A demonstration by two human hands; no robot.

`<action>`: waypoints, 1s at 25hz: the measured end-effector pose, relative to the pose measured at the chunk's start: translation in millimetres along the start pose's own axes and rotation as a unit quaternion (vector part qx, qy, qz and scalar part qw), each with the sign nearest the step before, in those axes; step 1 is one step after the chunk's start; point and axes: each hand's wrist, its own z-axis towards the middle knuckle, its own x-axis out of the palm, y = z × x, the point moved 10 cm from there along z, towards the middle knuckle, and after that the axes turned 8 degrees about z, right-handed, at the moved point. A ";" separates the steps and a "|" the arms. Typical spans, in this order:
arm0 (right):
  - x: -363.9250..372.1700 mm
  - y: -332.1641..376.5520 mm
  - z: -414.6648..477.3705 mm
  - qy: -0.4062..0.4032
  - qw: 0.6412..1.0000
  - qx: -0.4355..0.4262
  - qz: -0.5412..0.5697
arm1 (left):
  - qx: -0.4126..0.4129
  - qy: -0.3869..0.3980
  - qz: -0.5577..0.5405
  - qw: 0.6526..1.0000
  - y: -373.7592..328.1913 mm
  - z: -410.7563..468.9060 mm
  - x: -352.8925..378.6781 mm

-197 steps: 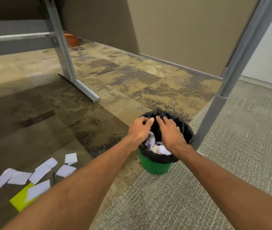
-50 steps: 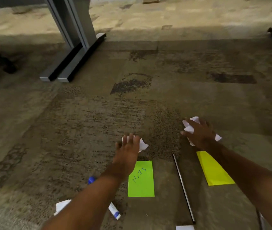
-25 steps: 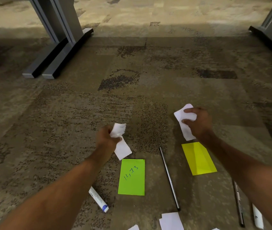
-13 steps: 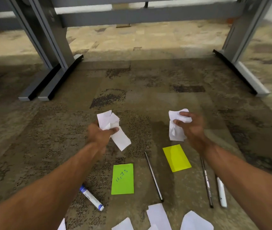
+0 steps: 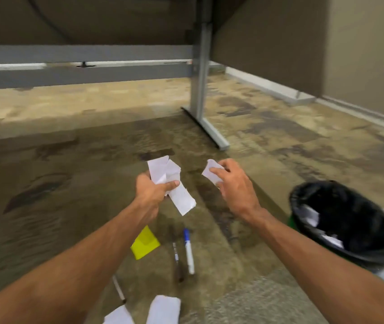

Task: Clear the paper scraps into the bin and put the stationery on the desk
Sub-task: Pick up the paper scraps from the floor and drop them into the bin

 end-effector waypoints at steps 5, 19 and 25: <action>-100.4 -42.2 -42.6 0.021 0.936 -0.129 -0.326 | 0.022 0.099 -0.044 0.994 -36.4 -37.8 159.4; -98.2 -261.9 -164.9 0.265 0.872 0.289 -0.294 | 0.026 0.311 0.244 0.918 42.9 -119.2 377.4; -92.7 -264.6 -154.9 0.232 0.888 0.291 -0.272 | 0.182 0.318 0.359 0.859 14.5 -118.7 377.7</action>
